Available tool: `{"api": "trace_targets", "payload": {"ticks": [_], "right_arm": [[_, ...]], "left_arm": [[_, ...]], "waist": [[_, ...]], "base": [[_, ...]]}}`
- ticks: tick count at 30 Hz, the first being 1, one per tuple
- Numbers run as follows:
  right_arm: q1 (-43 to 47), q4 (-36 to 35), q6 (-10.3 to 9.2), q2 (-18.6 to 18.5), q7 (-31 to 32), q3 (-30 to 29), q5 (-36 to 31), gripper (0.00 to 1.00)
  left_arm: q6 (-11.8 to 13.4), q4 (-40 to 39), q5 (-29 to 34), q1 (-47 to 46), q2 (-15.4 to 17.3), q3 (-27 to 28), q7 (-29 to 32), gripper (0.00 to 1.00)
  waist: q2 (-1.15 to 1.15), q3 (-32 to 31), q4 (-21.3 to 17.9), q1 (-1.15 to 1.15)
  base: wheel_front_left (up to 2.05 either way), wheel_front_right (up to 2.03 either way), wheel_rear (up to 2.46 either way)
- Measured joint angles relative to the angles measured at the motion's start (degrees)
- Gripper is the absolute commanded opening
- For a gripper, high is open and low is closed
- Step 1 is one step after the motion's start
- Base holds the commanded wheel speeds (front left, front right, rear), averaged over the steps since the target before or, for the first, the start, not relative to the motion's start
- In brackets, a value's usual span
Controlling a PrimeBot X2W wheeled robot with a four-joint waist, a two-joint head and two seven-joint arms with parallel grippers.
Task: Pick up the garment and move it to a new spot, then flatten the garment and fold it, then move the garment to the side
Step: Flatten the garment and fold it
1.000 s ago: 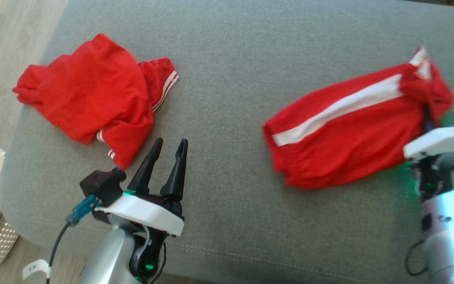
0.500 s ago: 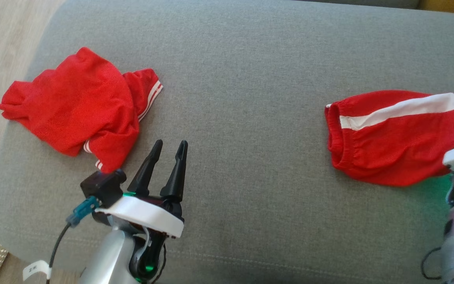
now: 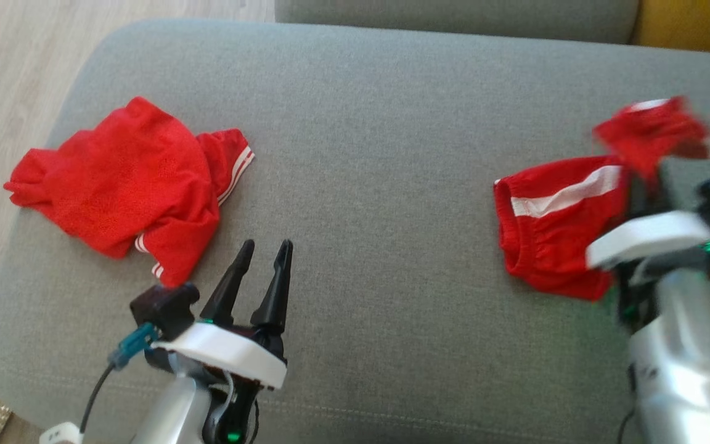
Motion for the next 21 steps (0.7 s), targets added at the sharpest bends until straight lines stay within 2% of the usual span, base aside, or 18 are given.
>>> {"api": "trace_targets", "payload": {"ticks": [3, 10, 16, 17, 18, 19, 21], "right_arm": [[4.05, -2.98, 0.0, -0.89, -0.04, 8.39, 3.97, 0.0], [8.71, -7.49, 0.0, -6.99, -0.3, 24.1, 11.57, 0.0], [8.75, -6.32, 0.0, -10.32, 0.4, 31.41, 12.85, 0.0], [8.71, -5.42, 0.0, -10.56, 0.87, 32.05, 12.82, 0.24], [8.66, -4.58, 0.0, -10.72, 1.12, 32.54, 12.56, 0.93], [8.59, -3.82, 0.0, -10.9, 1.29, 33.06, 12.26, 1.0], [8.27, -2.55, 0.0, -11.0, 1.66, 34.52, 11.83, 1.0]], "left_arm": [[0.0, 0.23, 0.0, 0.69, 0.01, 0.12, 0.0, 1.0], [0.0, 0.23, 0.1, 1.02, 0.01, 0.19, 0.0, 1.0], [0.0, 0.66, 0.1, 1.77, 0.02, 0.19, 0.0, 1.0], [0.0, 0.67, 0.1, 1.77, 0.02, 0.19, 0.0, 1.0], [0.0, 0.67, 0.1, 1.77, 0.02, 0.19, 0.0, 1.0], [0.0, 0.67, 0.1, 1.77, 0.02, 0.18, 0.0, 1.0], [0.0, 0.67, 0.1, 1.77, 0.02, 0.11, 0.0, 1.0]], "waist": [[0.0, -0.79, -0.18, 0.0], [0.0, -1.32, -0.23, 0.0], [0.0, -1.52, -0.21, 0.0], [0.0, -1.55, -0.22, 0.0], [0.0, -1.55, -0.22, 0.0], [0.0, -1.52, -0.2, 0.0], [0.0, -1.37, -0.08, 0.0]], "base": [[0.0, 0.0, 0.0], [0.0, 0.0, 0.0], [0.0, 0.0, 0.0], [0.0, 0.0, 0.0], [0.0, 0.0, 0.0], [0.0, 0.0, 0.0], [0.0, 0.0, 0.0]]}}
